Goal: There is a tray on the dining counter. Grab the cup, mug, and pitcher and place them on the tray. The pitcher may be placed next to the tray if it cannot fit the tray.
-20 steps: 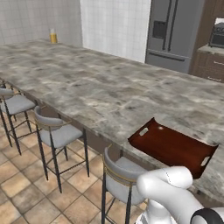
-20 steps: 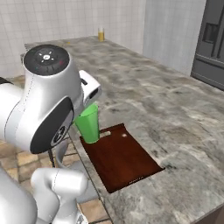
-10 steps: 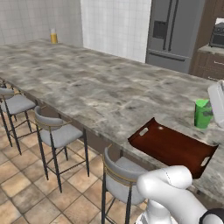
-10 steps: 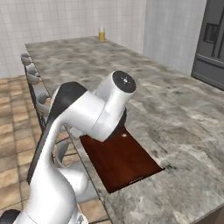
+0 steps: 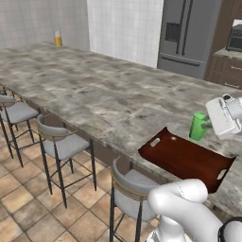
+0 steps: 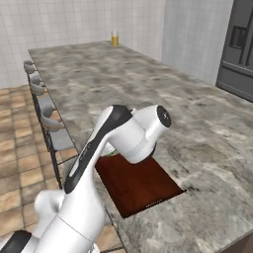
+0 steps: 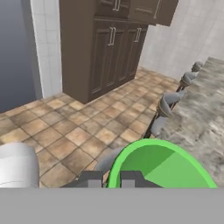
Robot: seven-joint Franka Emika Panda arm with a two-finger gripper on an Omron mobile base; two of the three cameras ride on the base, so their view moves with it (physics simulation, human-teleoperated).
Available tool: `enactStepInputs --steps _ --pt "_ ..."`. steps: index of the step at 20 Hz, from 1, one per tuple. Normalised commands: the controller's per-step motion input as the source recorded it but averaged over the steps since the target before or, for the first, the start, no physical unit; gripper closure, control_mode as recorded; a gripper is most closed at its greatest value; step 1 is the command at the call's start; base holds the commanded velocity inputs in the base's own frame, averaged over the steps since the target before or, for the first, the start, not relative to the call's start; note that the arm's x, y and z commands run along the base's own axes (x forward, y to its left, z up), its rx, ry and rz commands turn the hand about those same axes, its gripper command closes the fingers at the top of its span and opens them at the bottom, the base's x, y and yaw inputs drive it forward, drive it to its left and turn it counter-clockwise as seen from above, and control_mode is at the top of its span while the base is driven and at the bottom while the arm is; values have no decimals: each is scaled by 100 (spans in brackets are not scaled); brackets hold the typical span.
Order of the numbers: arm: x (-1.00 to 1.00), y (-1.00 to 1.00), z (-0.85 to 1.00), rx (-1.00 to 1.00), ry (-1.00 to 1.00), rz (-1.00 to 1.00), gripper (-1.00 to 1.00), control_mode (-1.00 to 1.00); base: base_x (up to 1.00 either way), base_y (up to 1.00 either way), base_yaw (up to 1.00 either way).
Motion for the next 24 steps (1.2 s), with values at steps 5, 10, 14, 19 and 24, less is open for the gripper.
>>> enactStepInputs --steps 5,10,14,19,24 --pt "17 -2 -32 -9 0 7 100 -100 0 0 0" --pt "24 -1 -43 -10 0 1 100 -100 0 0 0" --pt "43 -1 -48 2 2 7 100 -100 0 0 0" --pt "42 -2 -44 6 1 9 100 -100 0 0 0" --pt "39 -3 -38 1 0 9 100 -100 0 0 0"
